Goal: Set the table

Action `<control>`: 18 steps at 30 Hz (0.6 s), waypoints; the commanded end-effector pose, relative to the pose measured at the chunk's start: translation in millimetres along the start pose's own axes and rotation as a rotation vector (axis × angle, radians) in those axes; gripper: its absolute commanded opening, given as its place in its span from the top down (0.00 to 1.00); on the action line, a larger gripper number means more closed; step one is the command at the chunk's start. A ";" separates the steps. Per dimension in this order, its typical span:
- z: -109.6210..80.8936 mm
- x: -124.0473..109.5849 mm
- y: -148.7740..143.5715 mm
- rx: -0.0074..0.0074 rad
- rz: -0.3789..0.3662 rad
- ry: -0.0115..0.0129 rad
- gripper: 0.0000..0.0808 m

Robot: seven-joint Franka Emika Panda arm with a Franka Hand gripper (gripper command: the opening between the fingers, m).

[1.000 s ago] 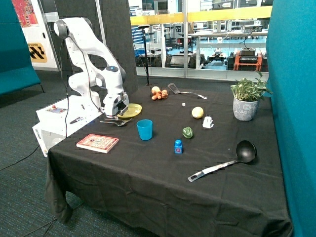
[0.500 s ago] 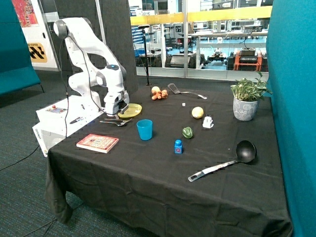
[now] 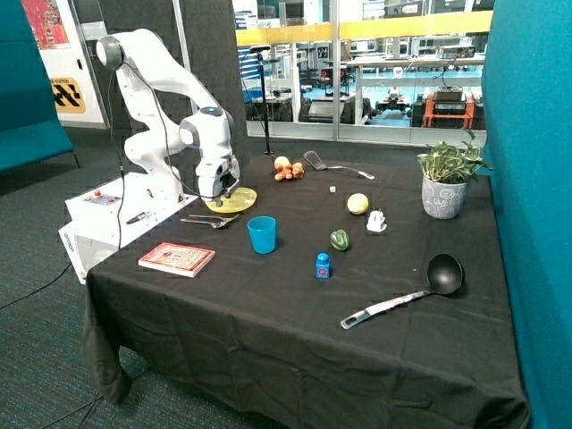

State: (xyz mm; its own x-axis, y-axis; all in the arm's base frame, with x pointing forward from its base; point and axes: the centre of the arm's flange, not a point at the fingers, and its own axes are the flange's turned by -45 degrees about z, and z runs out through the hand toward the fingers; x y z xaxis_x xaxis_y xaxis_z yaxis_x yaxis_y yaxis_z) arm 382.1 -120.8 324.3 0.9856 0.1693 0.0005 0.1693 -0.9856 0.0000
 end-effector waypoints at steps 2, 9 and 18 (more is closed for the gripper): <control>-27.0 42.8 -19.7 0.0000 -0.060 -0.0005 0.55; -38.7 70.2 -32.0 0.0000 -0.077 -0.0005 0.59; -50.0 104.9 -21.2 0.0000 -0.033 -0.0005 0.57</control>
State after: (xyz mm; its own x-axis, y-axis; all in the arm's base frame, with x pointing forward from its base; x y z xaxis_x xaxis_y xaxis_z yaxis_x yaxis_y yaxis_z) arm 457.9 -80.1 365.5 0.9749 0.2228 0.0016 0.2228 -0.9749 -0.0015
